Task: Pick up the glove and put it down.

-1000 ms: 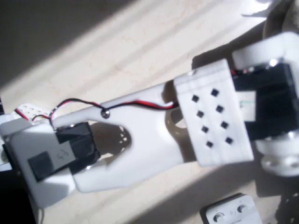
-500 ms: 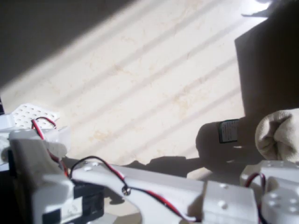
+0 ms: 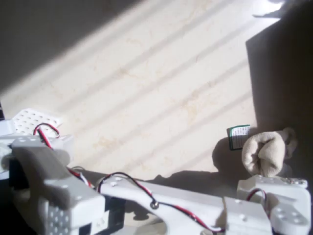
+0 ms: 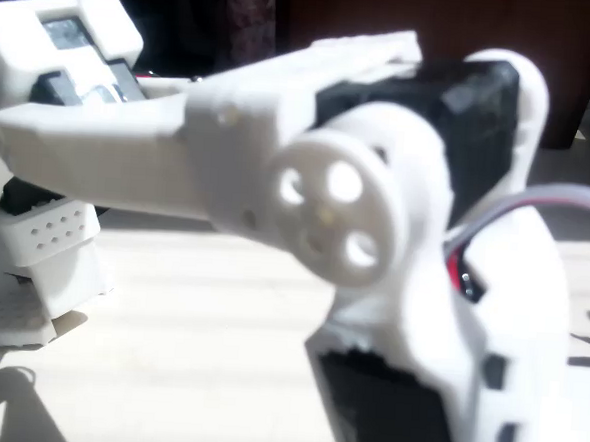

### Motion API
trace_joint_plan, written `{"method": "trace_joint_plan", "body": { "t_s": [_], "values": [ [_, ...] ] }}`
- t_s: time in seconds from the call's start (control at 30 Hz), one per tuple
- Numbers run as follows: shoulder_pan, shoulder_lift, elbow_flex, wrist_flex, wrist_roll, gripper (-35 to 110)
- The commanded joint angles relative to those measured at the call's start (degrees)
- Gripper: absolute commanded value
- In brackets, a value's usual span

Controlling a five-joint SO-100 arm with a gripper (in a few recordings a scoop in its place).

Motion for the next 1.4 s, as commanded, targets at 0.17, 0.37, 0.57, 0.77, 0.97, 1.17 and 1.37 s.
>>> {"method": "trace_joint_plan", "body": {
  "t_s": [0.17, 0.37, 0.57, 0.77, 0.97, 1.17, 1.37],
  "values": [
    [0.0, -4.48, -1.58, 0.18, -0.35, 0],
    [0.0, -7.12, -1.67, 0.18, -0.35, 0],
    [0.26, -6.5, -2.29, 0.18, -0.44, 0],
    [-0.09, -1.93, -1.76, 3.34, -1.85, 8],
    [0.0, -1.58, -2.37, 8.61, -1.93, 26],
    [0.0, 3.43, -2.37, 9.84, -1.93, 29],
    [-2.37, 11.69, -2.29, 9.93, -1.93, 29]
  ]
}}
